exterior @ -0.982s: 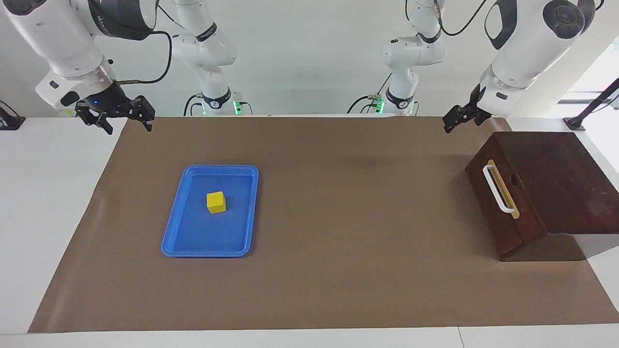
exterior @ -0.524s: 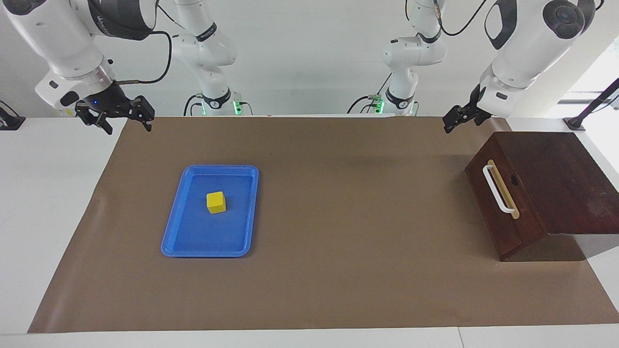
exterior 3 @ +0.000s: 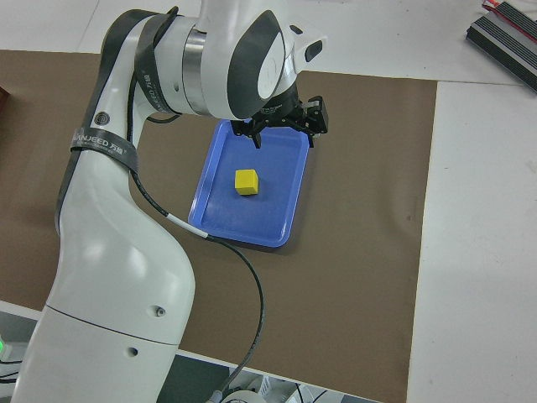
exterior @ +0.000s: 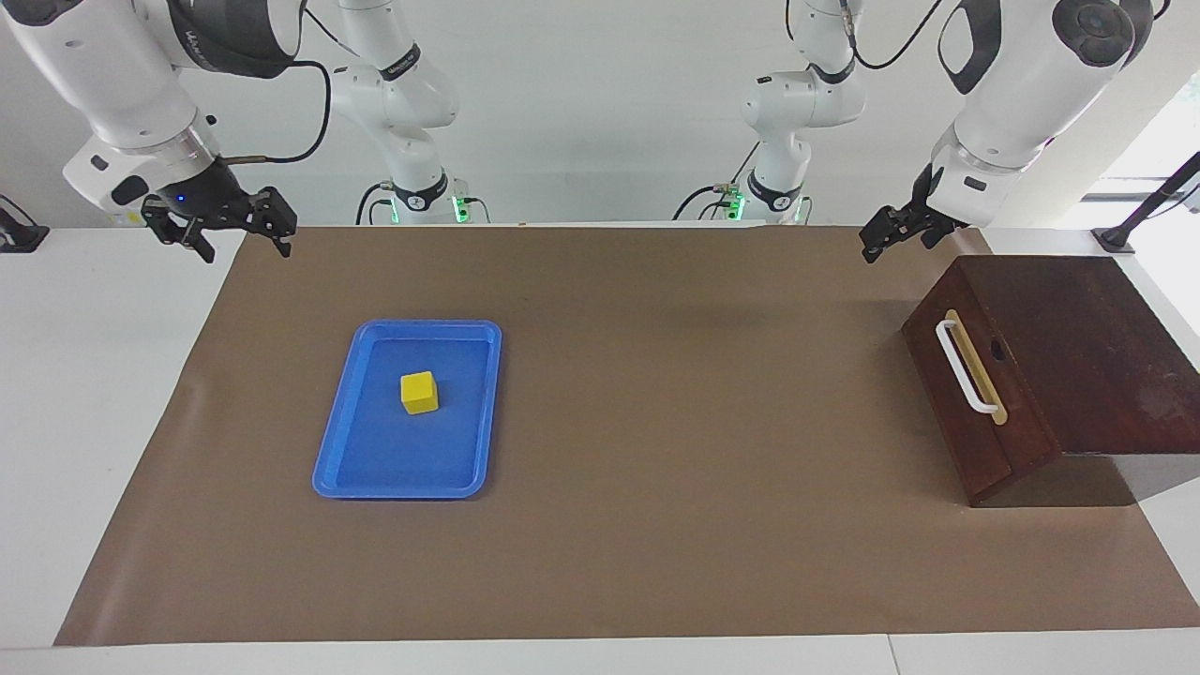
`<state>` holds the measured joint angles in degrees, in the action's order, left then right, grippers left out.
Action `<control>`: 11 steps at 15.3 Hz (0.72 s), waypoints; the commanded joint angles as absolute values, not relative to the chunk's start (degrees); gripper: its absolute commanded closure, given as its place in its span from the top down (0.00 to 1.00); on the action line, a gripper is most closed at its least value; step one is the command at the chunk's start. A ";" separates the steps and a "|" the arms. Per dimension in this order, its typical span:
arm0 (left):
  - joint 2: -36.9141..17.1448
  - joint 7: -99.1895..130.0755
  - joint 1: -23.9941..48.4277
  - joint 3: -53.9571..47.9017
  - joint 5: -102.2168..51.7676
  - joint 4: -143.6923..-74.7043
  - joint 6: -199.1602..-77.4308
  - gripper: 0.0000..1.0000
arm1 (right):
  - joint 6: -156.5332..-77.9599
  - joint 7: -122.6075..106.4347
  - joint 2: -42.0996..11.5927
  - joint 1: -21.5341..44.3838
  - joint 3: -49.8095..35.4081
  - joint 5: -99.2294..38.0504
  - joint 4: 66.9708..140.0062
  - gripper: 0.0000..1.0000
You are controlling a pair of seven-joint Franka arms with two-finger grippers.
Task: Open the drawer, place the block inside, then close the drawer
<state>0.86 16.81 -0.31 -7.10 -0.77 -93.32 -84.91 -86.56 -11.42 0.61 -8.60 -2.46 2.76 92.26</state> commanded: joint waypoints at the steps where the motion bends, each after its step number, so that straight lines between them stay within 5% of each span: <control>1: 1.23 16.61 -0.70 -6.77 -1.41 -93.60 -92.69 1.00 | -87.63 -4.95 1.75 -9.05 -2.72 0.63 94.73 1.00; 7: 3.34 16.52 -0.44 -6.94 -1.32 -100.36 -103.50 1.00 | -92.37 11.65 5.54 -9.23 -2.55 -6.67 105.63 1.00; 11: 1.15 16.09 -0.36 -6.94 6.54 -100.46 -106.79 1.00 | -94.47 28.17 -0.24 -9.40 -2.46 -14.39 106.00 1.00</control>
<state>0.90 16.76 -0.44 -6.87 1.32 -98.73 -104.89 -91.97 20.74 2.16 -8.63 -2.36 -10.02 104.63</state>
